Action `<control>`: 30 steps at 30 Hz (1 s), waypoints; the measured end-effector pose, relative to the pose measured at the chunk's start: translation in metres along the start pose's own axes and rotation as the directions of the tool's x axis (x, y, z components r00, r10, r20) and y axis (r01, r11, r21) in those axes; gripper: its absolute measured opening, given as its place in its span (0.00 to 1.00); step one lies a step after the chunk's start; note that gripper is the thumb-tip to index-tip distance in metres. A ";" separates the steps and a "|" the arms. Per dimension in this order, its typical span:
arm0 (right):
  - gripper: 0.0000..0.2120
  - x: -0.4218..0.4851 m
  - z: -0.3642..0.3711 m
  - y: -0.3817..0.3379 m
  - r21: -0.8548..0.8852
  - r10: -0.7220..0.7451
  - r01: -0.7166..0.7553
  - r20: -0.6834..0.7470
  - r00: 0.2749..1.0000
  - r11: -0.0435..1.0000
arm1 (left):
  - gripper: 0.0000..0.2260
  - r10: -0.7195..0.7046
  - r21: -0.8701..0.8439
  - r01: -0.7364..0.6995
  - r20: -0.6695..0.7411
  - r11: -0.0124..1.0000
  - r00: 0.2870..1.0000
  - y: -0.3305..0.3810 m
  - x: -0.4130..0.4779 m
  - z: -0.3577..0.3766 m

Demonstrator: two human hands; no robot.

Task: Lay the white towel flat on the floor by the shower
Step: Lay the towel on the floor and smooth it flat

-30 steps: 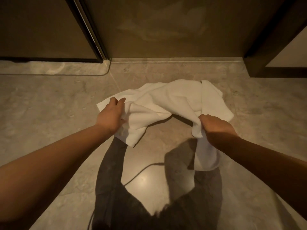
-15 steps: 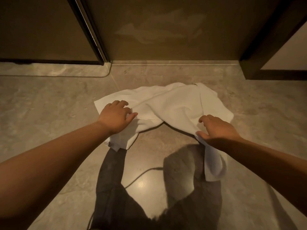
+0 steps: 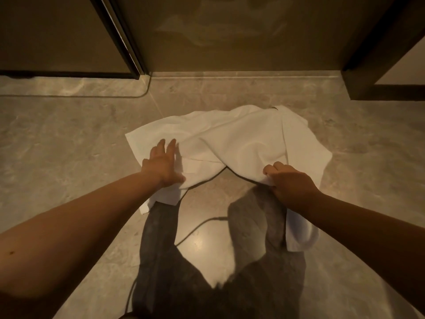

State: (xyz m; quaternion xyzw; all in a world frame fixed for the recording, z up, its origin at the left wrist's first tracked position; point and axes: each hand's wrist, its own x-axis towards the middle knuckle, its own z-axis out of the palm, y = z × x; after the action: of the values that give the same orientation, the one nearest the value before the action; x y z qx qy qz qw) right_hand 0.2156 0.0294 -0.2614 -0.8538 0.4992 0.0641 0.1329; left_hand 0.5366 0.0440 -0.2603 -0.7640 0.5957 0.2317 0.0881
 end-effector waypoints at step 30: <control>0.11 0.001 -0.003 0.016 0.262 0.119 -0.065 -0.193 0.974 0.963 | 0.34 0.054 -0.015 -0.053 0.025 0.998 0.998 0.003 0.008 0.000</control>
State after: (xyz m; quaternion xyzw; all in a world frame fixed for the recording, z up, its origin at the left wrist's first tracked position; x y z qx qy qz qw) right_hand 0.2022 0.0207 -0.2612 -0.8075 0.5538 -0.0834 0.1853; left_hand 0.5357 0.0364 -0.2635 -0.7454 0.6131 0.2480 0.0839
